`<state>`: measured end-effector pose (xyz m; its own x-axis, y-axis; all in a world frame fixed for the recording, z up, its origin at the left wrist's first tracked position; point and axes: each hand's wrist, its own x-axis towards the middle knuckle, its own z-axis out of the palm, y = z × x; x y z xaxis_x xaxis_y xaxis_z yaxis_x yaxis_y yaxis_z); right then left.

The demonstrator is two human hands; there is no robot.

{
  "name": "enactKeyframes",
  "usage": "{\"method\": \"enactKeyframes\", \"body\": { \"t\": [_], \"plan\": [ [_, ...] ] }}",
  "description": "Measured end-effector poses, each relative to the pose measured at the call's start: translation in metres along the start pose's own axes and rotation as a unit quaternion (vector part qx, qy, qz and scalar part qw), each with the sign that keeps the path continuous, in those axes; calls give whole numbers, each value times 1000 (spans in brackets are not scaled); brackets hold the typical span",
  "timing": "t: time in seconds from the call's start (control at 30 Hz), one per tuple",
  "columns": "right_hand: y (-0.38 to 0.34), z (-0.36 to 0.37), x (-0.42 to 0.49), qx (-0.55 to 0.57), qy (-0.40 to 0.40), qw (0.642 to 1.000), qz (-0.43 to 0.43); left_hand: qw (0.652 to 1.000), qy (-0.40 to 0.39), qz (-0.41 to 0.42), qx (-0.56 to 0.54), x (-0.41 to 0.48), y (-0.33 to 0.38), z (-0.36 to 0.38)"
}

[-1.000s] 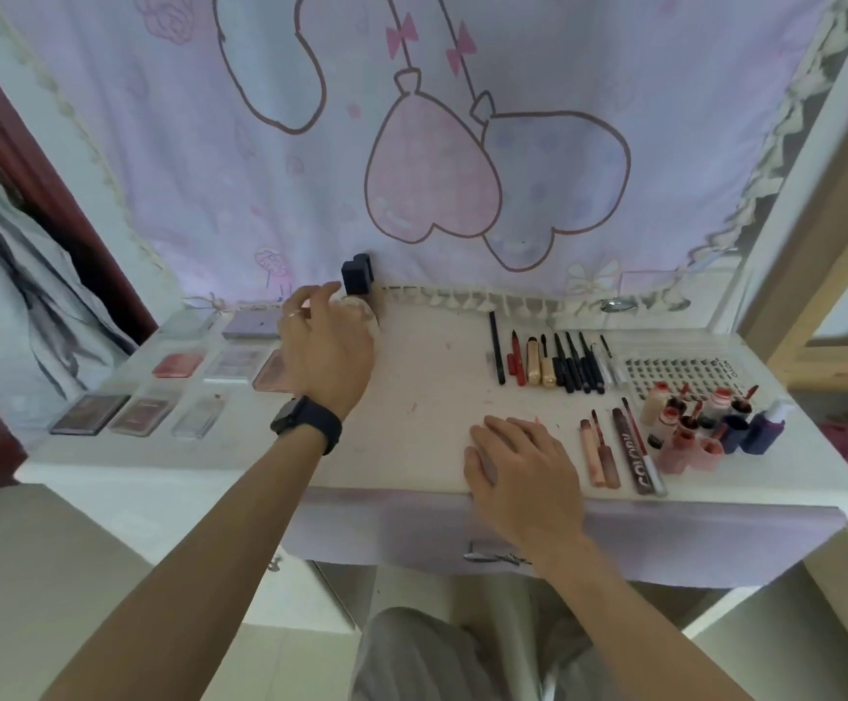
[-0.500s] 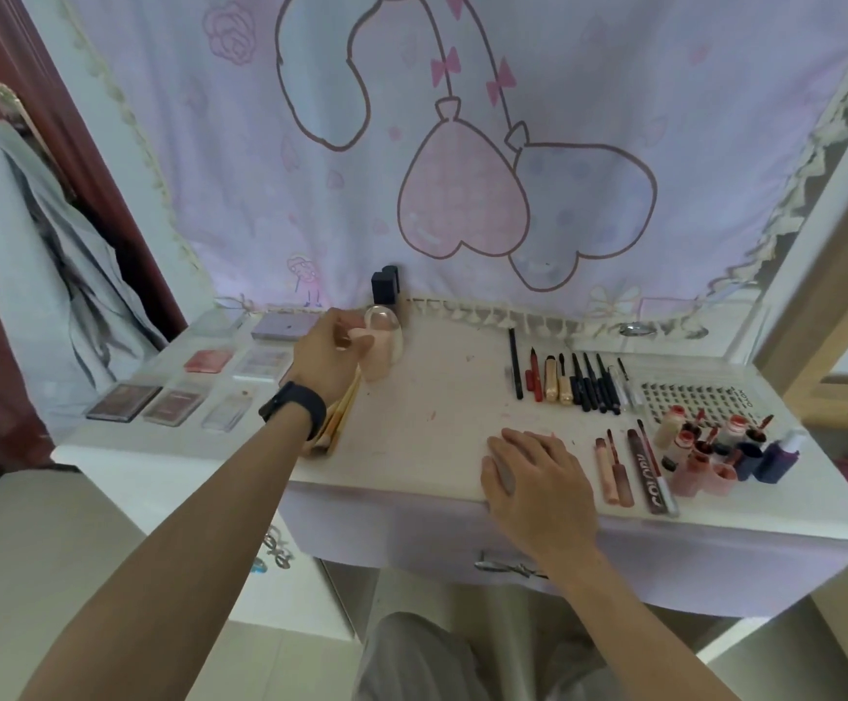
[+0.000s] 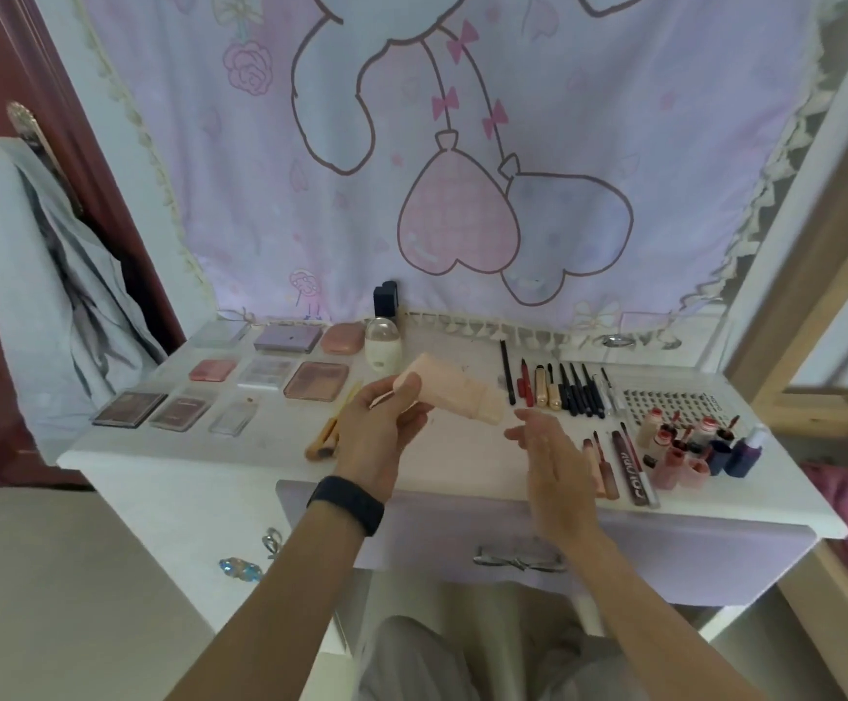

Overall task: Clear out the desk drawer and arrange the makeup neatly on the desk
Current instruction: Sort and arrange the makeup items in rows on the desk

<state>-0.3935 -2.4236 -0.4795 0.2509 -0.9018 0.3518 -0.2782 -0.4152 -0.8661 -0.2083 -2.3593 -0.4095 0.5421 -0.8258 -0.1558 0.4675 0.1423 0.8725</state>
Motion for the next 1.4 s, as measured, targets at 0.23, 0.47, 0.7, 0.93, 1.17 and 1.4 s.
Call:
{"method": "enactKeyframes", "body": {
  "t": [0.23, 0.47, 0.7, 0.93, 1.17, 1.4],
  "plan": [
    [-18, -31, -27, 221, -2, 968, 121, 999, -26, -26, 14, -48, -36, 13],
    [-2, -55, -53, 274, -40, 935, 220, 917, -86, 172, 348, -65, -65, 8],
    [-6, -65, -59, 374, -78, 880, 282, 466, -139, 630, 605, -52, -61, 7],
    [-9, -75, -64, 263, -111, 938, 198, 434, -214, 633, 604, -54, -58, 8],
    [-14, -89, -60, 147, -157, 972, 94, 753, -270, 249, 546, -54, -54, 4],
    [-11, -90, -53, 177, -163, 965, 104, 770, -279, 212, 533, -54, -56, -3]
  ]
}}
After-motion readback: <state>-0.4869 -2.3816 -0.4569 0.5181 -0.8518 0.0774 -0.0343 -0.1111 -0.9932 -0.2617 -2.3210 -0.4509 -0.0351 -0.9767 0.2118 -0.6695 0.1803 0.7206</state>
